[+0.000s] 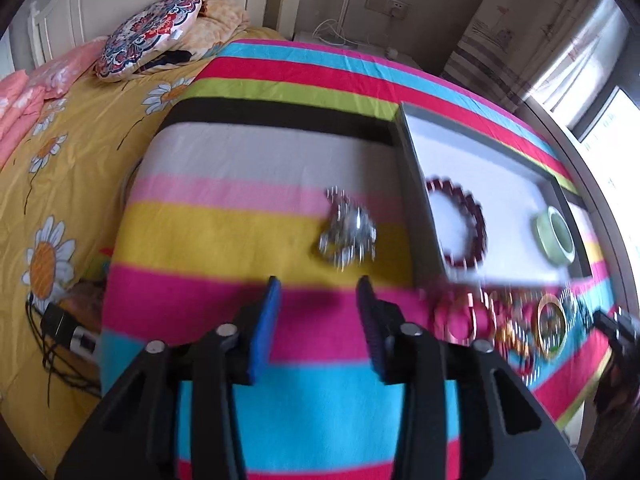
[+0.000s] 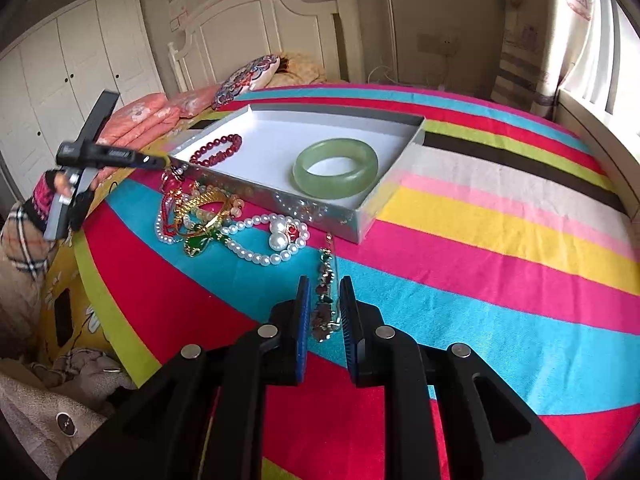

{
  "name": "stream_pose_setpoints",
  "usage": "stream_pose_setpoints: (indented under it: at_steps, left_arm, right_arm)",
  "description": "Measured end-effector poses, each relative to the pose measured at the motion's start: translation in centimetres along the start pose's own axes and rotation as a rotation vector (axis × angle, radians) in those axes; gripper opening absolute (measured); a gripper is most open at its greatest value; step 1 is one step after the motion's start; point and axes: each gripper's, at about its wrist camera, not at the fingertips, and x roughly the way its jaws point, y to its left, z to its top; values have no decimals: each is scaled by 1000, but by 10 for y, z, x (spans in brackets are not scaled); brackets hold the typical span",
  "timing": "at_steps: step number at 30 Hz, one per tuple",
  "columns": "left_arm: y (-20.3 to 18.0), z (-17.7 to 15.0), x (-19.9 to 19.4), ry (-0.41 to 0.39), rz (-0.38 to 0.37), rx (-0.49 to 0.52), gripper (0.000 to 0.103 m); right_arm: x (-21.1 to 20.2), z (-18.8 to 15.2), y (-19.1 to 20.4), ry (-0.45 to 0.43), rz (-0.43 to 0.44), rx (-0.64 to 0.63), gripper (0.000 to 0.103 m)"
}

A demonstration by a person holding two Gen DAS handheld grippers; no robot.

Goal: Organize jewelry
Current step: 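Grasp the silver pearl brooch with the left tool while the right tool grasps the gold jeweled hairpin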

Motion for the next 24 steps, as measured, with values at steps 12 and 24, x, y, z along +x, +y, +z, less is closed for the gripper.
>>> stream_pose_setpoints:
  at_steps: [12, 24]
  left_arm:
    - [-43, 5, 21, -91, 127, 286, 79]
    - [-43, 8, 20, -98, 44, 364, 34]
  right_arm:
    - [8, -1, -3, 28, -40, 13, 47]
    - [11, -5, -1, 32, -39, 34, 70]
